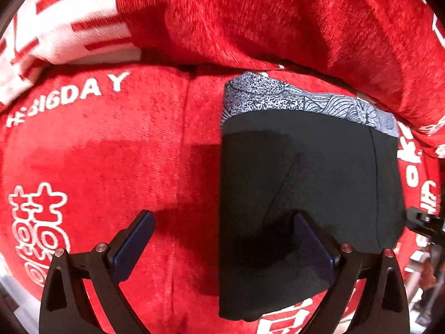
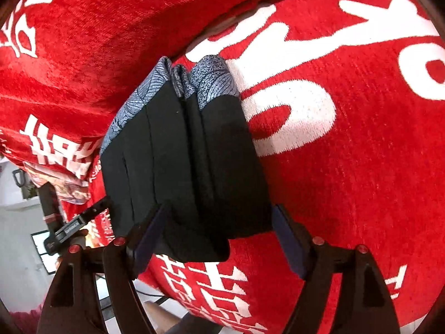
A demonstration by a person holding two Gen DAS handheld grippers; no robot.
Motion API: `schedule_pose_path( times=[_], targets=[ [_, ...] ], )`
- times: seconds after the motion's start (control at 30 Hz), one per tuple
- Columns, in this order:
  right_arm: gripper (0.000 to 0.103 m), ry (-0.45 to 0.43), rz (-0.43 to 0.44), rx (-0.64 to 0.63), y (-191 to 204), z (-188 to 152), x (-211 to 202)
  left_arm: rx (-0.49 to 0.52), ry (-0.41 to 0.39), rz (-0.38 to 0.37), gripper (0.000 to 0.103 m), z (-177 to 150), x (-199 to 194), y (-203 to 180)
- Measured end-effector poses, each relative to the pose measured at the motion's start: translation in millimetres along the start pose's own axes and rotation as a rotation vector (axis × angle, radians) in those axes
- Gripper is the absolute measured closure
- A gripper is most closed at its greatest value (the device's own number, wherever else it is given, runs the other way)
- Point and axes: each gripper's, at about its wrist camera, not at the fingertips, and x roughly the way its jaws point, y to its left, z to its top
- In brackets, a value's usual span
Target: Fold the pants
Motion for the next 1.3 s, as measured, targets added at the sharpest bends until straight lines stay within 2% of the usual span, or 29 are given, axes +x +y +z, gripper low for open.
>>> schedule_pose_path(
  times=[0.1, 0.4, 0.57, 0.7, 0.8, 0.87, 0.93, 1.03, 1.13, 1.3],
  targets=[
    [0.022, 0.007, 0.014, -0.024, -3.0, 2.7, -3.8, -0.002, 0.033, -0.079, 0.003, 2.8, 6.8, 6.4],
    [0.022, 0.056, 0.046, -0.132, 1.3, 30.8, 13.9, 0.04, 0.077, -0.218, 0.001, 14.0, 34.8, -14.1],
    [0.02, 0.096, 0.091, -0.202, 11.5, 43.5, 33.7, 0.069, 0.055, -0.24, 0.001, 20.9, 45.4, -30.1],
    [0.02, 0.065, 0.141, -0.175, 8.9, 53.1, 35.9, 0.055, 0.05, -0.249, 0.0, 26.5, 54.8, -33.5],
    [0.024, 0.06, 0.135, -0.159, 9.9, 52.6, 35.6, 0.033, 0.05, -0.245, 0.0, 25.9, 55.4, -34.2],
    [0.031, 0.058, 0.097, -0.147, 10.8, 50.7, 33.7, 0.033, 0.037, -0.234, 0.004, 23.8, 50.9, -35.1],
    [0.047, 0.065, 0.094, -0.133, 14.6, 49.5, 32.7, 0.045, 0.01, -0.239, 0.019, 18.6, 40.7, -38.8],
    [0.057, 0.051, 0.111, -0.155, 22.7, 44.3, 26.5, 0.066, -0.026, -0.27, 0.038, 11.6, 22.5, -41.0],
    [0.061, 0.031, 0.15, -0.139, 32.9, 38.2, 18.8, 0.073, -0.034, -0.294, 0.046, 4.4, 5.9, -35.9],
    [0.063, 0.022, 0.203, -0.148, 46.6, 17.6, 1.0, 0.085, -0.031, -0.302, 0.046, -15.2, -19.9, -33.1]
  ],
)
